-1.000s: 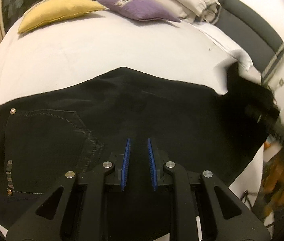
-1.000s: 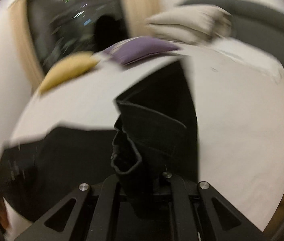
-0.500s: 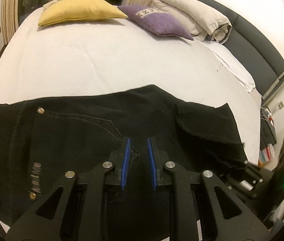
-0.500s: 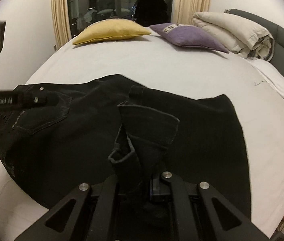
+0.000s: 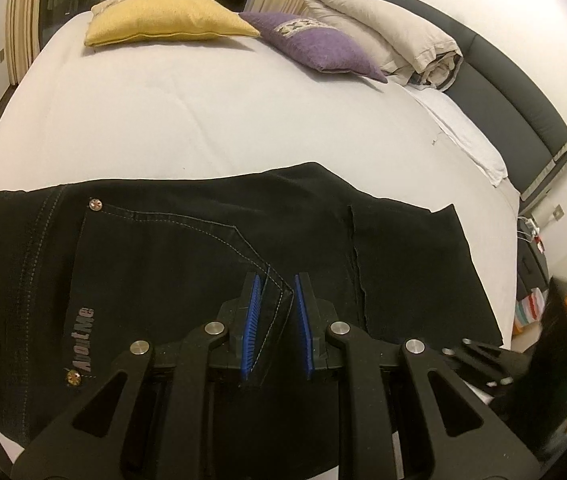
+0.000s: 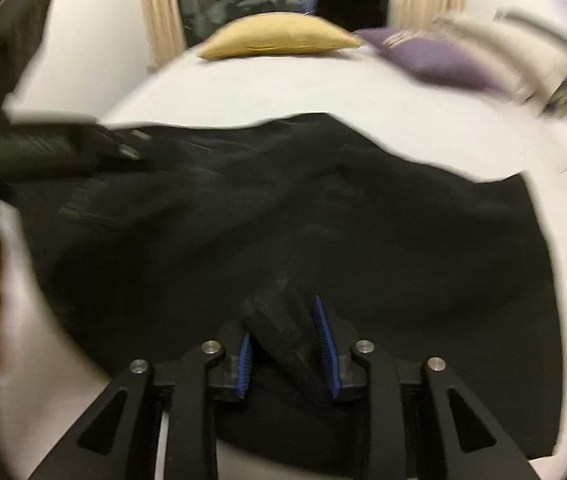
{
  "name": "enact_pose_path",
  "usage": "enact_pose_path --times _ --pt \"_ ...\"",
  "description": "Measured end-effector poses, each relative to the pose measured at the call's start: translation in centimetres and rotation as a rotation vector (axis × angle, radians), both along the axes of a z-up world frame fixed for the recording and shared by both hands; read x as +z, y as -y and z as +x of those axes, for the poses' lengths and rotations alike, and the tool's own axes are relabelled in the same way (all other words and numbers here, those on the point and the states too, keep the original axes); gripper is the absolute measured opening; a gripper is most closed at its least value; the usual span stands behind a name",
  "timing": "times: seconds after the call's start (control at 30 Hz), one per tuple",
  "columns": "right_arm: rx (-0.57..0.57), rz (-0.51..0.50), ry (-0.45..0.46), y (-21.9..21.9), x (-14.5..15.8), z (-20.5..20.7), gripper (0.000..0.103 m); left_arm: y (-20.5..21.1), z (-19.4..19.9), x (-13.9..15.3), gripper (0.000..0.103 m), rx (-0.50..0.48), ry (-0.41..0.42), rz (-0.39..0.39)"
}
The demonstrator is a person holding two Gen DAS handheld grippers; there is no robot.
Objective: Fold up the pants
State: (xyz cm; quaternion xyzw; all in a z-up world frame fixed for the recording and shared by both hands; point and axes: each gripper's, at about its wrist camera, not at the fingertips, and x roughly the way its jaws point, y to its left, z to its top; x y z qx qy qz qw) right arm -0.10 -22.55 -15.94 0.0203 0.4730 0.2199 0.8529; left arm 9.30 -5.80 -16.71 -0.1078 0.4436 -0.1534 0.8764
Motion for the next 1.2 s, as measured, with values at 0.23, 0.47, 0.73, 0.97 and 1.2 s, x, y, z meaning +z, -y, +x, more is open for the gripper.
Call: enact_pose_path --times 0.23,0.47,0.73,0.97,1.2 --pt "-0.211 0.468 -0.005 12.3 4.1 5.8 0.063 0.3 -1.2 0.5 0.017 -0.019 0.023 0.042" --pt "-0.548 0.651 -0.275 21.4 -6.9 10.5 0.008 -0.6 -2.0 1.6 0.017 0.005 0.046 0.09" --pt "-0.47 0.899 -0.056 22.3 -5.2 0.9 0.084 -1.5 -2.9 2.0 0.017 0.032 0.048 0.104" --pt "-0.47 0.805 -0.075 21.1 -3.1 -0.5 0.048 -2.8 -4.2 3.1 0.017 0.067 0.057 0.127" --pt "-0.314 0.518 -0.115 15.2 -4.9 -0.4 0.068 -4.8 -6.6 4.5 0.017 0.084 0.072 0.128"
